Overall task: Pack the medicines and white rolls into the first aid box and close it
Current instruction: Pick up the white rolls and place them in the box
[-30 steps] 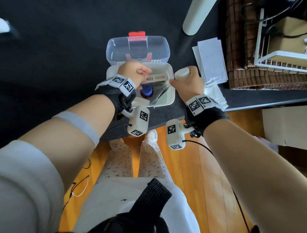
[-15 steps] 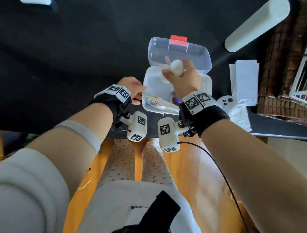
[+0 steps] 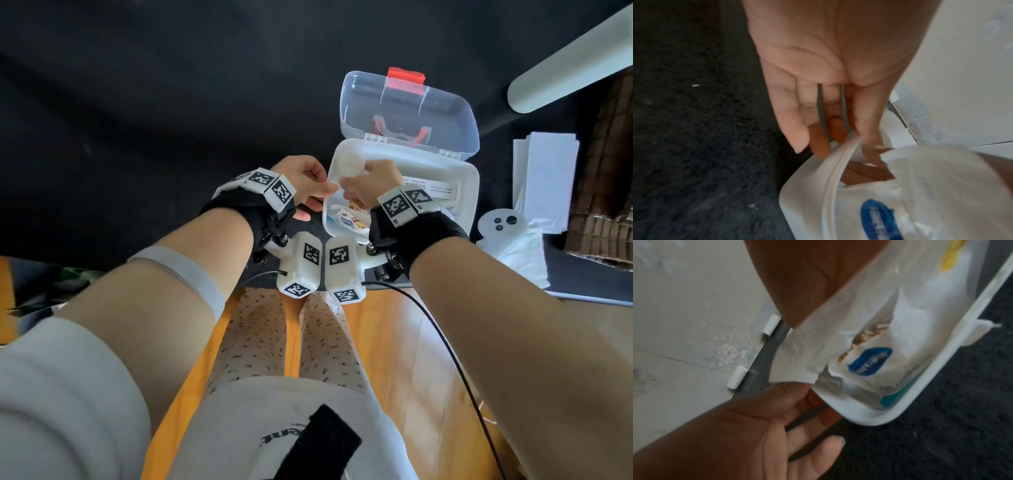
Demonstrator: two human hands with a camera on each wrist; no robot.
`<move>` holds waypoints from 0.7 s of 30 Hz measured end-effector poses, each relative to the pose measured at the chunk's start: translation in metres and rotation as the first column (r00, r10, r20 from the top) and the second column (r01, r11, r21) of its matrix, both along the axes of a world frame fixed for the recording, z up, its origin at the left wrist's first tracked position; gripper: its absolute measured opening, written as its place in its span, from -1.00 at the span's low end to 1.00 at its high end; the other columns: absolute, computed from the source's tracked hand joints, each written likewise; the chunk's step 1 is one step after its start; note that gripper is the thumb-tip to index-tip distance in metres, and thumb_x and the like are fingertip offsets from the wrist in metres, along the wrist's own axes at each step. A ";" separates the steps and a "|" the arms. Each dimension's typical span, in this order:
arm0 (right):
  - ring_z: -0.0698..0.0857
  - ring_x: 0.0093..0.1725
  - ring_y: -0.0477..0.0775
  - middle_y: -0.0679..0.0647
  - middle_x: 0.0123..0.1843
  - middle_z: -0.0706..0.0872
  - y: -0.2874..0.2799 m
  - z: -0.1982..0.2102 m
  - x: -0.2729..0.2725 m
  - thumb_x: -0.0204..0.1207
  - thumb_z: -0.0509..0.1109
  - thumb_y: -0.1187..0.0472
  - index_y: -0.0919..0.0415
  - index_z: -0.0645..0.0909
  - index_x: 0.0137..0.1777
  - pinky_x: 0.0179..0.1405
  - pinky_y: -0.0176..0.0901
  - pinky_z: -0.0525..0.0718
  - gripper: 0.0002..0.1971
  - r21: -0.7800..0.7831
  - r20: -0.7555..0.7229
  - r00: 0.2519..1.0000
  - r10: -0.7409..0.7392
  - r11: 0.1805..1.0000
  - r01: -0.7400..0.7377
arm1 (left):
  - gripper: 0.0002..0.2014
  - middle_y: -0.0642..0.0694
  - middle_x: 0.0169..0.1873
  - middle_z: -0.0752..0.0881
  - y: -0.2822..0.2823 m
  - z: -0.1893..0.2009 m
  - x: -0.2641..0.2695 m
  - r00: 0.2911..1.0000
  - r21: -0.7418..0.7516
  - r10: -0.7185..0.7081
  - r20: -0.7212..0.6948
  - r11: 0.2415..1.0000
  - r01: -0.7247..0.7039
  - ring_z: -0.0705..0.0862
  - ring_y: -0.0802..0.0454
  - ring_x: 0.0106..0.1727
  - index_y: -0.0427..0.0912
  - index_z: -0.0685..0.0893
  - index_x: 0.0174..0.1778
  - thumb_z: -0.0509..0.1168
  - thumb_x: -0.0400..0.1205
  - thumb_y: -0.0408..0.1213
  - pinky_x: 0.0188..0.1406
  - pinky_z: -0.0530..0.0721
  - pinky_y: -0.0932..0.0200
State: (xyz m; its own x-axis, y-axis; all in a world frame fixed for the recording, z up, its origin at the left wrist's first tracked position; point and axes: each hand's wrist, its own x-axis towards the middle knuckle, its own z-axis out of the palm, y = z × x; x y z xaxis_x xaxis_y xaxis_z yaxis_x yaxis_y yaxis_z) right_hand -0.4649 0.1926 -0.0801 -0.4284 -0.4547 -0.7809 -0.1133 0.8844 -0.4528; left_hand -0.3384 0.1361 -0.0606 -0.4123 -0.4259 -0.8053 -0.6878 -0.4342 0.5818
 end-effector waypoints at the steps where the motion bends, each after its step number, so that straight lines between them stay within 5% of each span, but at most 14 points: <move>1: 0.65 -0.20 0.18 0.17 -0.25 0.66 0.001 -0.003 0.000 0.41 0.41 0.27 0.29 0.66 -0.02 -0.13 0.03 0.71 -0.83 0.011 0.007 1.000 0.021 1.000 -0.022 | -0.82 -0.04 -0.26 0.69 0.000 0.000 0.000 1.000 0.000 0.003 0.002 1.000 -0.003 0.72 0.05 -0.20 -0.06 0.50 -0.29 0.39 0.54 -0.23 -0.18 0.75 0.05; 4: 0.62 -0.06 0.14 0.15 -0.04 0.61 0.004 -0.002 -0.004 0.42 0.41 0.28 0.36 0.61 0.23 0.21 0.13 0.71 -0.63 0.047 0.024 0.997 0.068 0.997 -0.069 | -0.83 -0.06 -0.24 0.68 0.000 0.004 -0.002 1.000 0.004 0.013 0.015 1.000 -0.013 0.71 0.00 -0.10 -0.08 0.51 -0.28 0.38 0.55 -0.25 -0.14 0.75 0.03; 10: 0.66 0.08 0.20 0.16 0.03 0.58 -0.014 0.041 -0.020 0.49 0.29 0.28 0.32 0.54 0.34 0.27 0.13 0.68 -0.59 0.072 -0.110 0.986 0.126 0.990 -0.119 | -0.89 -0.09 -0.12 0.67 -0.031 0.026 0.001 0.998 -0.063 0.070 0.009 0.996 -0.069 0.67 0.02 -0.17 -0.06 0.53 -0.23 0.27 0.61 -0.28 -0.18 0.69 0.08; 14: 0.69 0.24 0.31 0.20 0.02 0.69 -0.054 0.074 -0.017 0.52 0.22 0.24 0.33 0.63 0.21 0.17 0.08 0.69 -0.67 0.087 -0.238 0.953 0.187 0.981 -0.171 | -0.74 0.03 -0.50 0.65 -0.087 0.048 0.024 0.968 -0.117 0.250 -0.035 0.961 -0.252 0.55 0.14 -0.52 -0.04 0.52 -0.37 0.18 0.60 -0.43 -0.47 0.50 0.25; 17: 0.73 0.11 0.23 0.15 -0.16 0.74 -0.110 0.100 0.004 0.47 0.22 0.35 0.35 0.64 -0.20 -0.16 -0.14 0.68 -0.84 0.136 -0.254 0.928 0.272 0.960 -0.244 | -0.73 0.04 -0.41 0.63 -0.142 0.061 0.055 0.969 -0.308 0.243 -0.045 0.919 -0.245 0.57 0.12 -0.47 0.02 0.52 -0.35 0.20 0.58 -0.45 -0.52 0.53 0.29; 21: 0.78 0.00 0.33 0.27 -0.04 0.82 -0.191 0.100 0.034 0.39 0.20 0.30 0.29 0.67 -0.28 0.12 0.15 0.76 -0.79 0.081 -0.297 0.910 0.291 0.957 -0.279 | -0.81 0.01 -0.27 0.68 -0.219 0.062 0.104 0.976 -0.450 0.219 -0.005 0.871 -0.198 0.66 0.07 -0.30 0.00 0.58 -0.23 0.25 0.55 -0.42 -0.43 0.62 0.33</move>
State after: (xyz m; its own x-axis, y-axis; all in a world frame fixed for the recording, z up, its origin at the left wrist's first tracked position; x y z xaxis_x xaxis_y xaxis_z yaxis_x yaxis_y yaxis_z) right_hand -0.4312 0.0015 0.0194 -0.5029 -0.5668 -0.6525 -0.4893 0.8091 -0.3255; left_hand -0.2345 -0.0828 0.0017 -0.2424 -0.8153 -0.5258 -0.6401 -0.2729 0.7182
